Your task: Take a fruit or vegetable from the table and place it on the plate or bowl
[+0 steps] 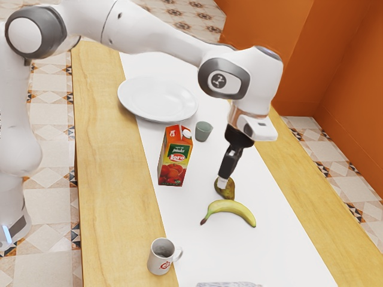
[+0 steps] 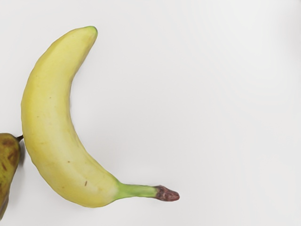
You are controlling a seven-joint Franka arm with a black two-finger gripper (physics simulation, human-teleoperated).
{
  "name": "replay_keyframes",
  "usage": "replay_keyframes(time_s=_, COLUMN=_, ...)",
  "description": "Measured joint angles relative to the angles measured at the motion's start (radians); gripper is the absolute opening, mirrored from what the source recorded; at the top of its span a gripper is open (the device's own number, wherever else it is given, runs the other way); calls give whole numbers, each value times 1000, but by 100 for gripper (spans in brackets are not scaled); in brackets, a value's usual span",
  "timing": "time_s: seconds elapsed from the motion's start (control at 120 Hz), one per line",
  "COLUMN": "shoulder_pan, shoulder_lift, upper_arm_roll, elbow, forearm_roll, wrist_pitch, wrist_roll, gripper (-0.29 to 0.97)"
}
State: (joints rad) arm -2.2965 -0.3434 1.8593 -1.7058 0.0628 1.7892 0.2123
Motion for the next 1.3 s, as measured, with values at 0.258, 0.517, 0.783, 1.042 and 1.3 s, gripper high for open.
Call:
replay_keyframes(time_s=0.258, shoulder_pan=-41, shoulder_lift=-168, upper_arm_roll=12, elbow=-74, forearm_roll=141, wrist_pitch=116, wrist_roll=-49, gripper=66)
replay_keyframes(time_s=0.517, shoulder_pan=-46, shoulder_lift=-186, upper_arm_roll=39, elbow=-78, forearm_roll=223, wrist_pitch=163, wrist_roll=-81, gripper=69)
replay_keyframes(time_s=0.783, shoulder_pan=-69, shoulder_lift=-217, upper_arm_roll=84, elbow=-79, forearm_roll=268, wrist_pitch=199, wrist_roll=-109, gripper=46)
replay_keyframes(time_s=1.042, shoulder_pan=-64, shoulder_lift=-100, upper_arm_roll=95, elbow=-21, forearm_roll=340, wrist_pitch=171, wrist_roll=-120, gripper=18)
replay_keyframes(time_s=1.3, shoulder_pan=52, shoulder_lift=160, upper_arm_roll=84, elbow=149, forearm_roll=314, wrist_pitch=-33, wrist_roll=-94, gripper=17)
